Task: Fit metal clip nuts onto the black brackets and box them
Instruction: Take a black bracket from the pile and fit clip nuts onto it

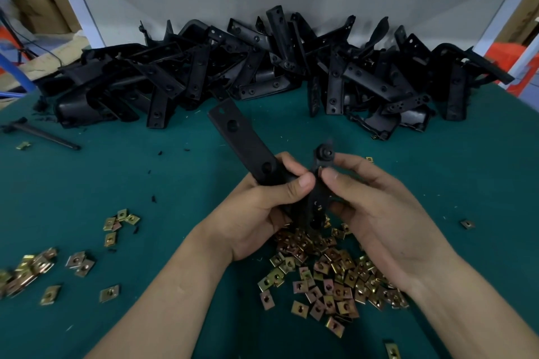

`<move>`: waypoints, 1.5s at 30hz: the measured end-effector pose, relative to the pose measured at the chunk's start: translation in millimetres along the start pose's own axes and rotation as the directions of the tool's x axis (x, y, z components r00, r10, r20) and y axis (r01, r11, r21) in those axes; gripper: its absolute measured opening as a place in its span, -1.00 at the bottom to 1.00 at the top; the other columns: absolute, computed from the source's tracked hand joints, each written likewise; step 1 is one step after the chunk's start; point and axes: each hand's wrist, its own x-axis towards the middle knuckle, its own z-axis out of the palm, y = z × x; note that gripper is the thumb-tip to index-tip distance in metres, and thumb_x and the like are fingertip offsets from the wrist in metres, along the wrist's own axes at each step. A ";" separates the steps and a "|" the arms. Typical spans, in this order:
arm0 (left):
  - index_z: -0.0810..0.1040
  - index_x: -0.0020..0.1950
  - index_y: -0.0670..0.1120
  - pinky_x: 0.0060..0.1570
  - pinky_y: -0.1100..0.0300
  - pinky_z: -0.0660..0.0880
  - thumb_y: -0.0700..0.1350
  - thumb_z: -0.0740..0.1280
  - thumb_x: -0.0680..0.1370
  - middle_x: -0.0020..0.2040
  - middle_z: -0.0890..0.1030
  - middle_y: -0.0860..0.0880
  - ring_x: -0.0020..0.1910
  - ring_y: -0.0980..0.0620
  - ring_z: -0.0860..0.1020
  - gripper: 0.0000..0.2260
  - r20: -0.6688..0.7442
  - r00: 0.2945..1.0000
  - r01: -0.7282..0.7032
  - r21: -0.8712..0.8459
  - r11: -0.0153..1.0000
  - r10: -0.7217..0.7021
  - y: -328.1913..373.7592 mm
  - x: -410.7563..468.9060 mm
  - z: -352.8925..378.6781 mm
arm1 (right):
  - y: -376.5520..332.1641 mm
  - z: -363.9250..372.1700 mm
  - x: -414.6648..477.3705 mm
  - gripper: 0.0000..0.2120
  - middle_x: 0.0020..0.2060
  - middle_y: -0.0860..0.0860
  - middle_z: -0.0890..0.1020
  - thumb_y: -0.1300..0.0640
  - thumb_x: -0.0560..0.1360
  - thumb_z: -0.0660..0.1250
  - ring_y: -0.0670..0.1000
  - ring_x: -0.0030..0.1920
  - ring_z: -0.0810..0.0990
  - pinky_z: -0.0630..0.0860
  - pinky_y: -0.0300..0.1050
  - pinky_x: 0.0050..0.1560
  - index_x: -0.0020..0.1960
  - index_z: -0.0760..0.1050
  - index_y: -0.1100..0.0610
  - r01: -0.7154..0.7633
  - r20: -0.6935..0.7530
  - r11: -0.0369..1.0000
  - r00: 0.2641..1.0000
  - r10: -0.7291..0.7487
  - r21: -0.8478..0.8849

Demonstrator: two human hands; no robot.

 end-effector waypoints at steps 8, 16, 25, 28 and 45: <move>0.67 -0.18 -0.06 -0.05 0.24 0.60 -0.14 0.46 0.47 0.04 0.72 -0.16 0.06 -0.01 0.70 -0.97 -0.198 0.976 -0.152 -0.289 0.945 0.096 4.7 6.2 -8.5 | -4.0 -35.8 3.9 -0.73 -0.01 -0.33 0.56 -0.24 0.44 0.41 -0.31 0.08 0.46 0.39 -0.33 0.04 0.12 0.59 -0.26 0.231 0.237 0.213 0.971 0.004 -0.949; 0.65 -0.18 -0.06 -0.16 0.23 0.61 -0.16 0.45 0.45 -0.10 0.70 -0.09 -0.09 0.03 0.69 -0.98 -0.222 0.972 -0.127 -0.236 0.963 0.074 4.0 6.0 -6.3 | 4.6 -32.9 4.2 -0.87 -0.14 -0.34 0.61 0.02 0.50 0.46 -0.32 0.03 0.50 0.35 -0.52 -0.06 -0.02 0.62 -0.21 0.267 0.264 0.262 0.963 -0.048 -0.927; 0.63 -0.14 -0.07 -0.14 0.23 0.61 -0.16 0.46 0.48 -0.11 0.70 -0.08 -0.11 0.03 0.69 -0.97 -0.186 0.980 -0.114 -0.204 0.972 0.076 3.0 5.6 -8.2 | 5.4 -29.3 4.0 -0.76 -0.13 -0.18 0.64 0.21 0.55 0.41 -0.14 -0.04 0.60 0.54 -0.19 -0.03 0.01 0.57 -0.16 0.268 0.246 0.462 0.963 -0.108 -0.846; 0.63 -0.13 -0.07 -0.12 0.22 0.61 -0.15 0.46 0.48 -0.11 0.70 -0.07 -0.10 0.03 0.69 -0.97 -0.175 0.981 -0.116 -0.203 0.972 0.081 2.4 6.1 -9.1 | 4.9 -27.8 3.4 -0.77 -0.15 -0.16 0.63 0.20 0.55 0.41 -0.13 -0.08 0.60 0.53 -0.19 -0.06 0.01 0.57 -0.16 0.273 0.256 0.444 0.962 -0.097 -0.854; 0.55 -0.05 -0.11 -0.19 0.22 0.61 -0.16 0.44 0.47 -0.11 0.71 -0.09 -0.13 0.03 0.70 -0.88 -0.184 0.981 -0.096 -0.177 0.980 0.063 4.0 5.2 -6.1 | 11.4 -14.6 -2.4 -0.71 -0.06 -0.20 0.45 -0.28 0.46 0.36 -0.16 0.10 0.38 0.41 -0.13 0.11 0.12 0.61 -0.20 0.207 0.195 0.136 0.976 -0.094 -0.969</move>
